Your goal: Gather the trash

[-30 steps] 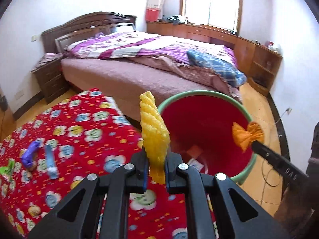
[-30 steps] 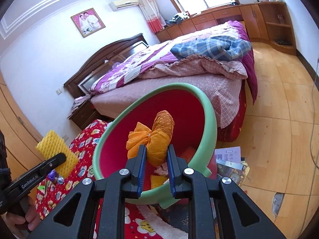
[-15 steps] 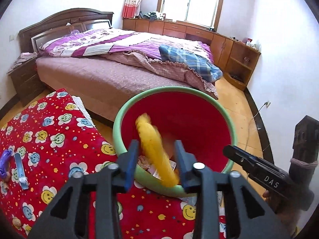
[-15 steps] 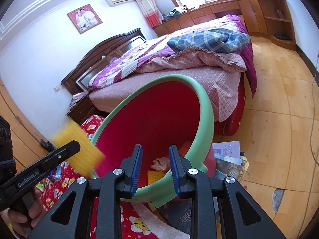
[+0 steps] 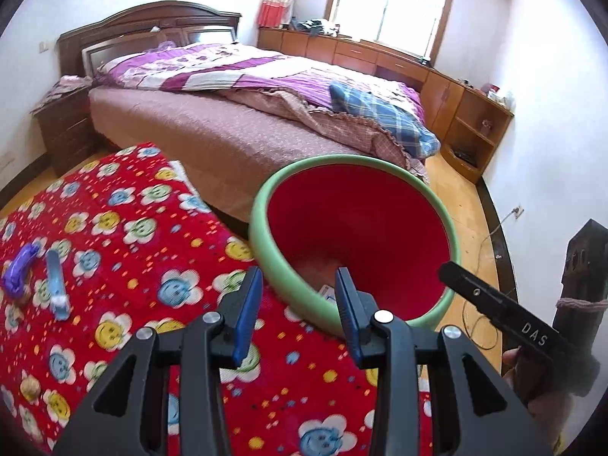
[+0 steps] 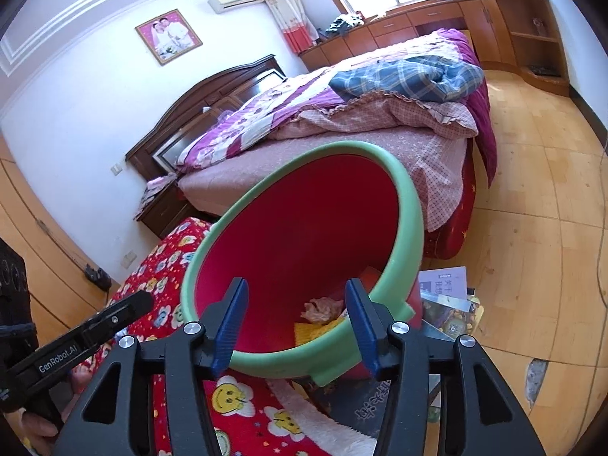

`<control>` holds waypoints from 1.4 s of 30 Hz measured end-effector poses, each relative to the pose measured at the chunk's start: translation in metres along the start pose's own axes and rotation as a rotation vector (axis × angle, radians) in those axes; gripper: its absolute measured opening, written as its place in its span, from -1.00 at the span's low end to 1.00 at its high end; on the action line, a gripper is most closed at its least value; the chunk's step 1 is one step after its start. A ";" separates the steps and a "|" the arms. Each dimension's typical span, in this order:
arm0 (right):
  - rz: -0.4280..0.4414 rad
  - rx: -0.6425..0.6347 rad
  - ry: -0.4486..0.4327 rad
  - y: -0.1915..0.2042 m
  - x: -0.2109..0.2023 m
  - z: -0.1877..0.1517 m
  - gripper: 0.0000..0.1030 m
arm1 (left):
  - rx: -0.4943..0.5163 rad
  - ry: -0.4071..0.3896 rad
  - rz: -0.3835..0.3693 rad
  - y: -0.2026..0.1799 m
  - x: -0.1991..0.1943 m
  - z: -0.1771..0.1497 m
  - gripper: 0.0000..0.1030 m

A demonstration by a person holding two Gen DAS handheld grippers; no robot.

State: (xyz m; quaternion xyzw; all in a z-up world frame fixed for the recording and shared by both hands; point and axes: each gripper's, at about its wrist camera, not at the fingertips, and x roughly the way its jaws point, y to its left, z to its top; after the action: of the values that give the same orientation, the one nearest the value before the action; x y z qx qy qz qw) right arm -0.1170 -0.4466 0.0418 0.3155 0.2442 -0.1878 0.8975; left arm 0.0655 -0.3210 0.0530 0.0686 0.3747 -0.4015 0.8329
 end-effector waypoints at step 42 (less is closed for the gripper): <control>0.190 -0.317 0.137 0.194 0.046 -0.027 0.22 | -0.318 -0.073 0.530 0.251 -0.133 -0.033 0.42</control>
State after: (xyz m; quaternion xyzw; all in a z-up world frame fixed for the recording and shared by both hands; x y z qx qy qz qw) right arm 0.0066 -0.2953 0.0900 0.2037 0.3004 -0.0395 0.9310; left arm 0.1752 -0.0578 0.0729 0.0181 0.3715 -0.1091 0.9218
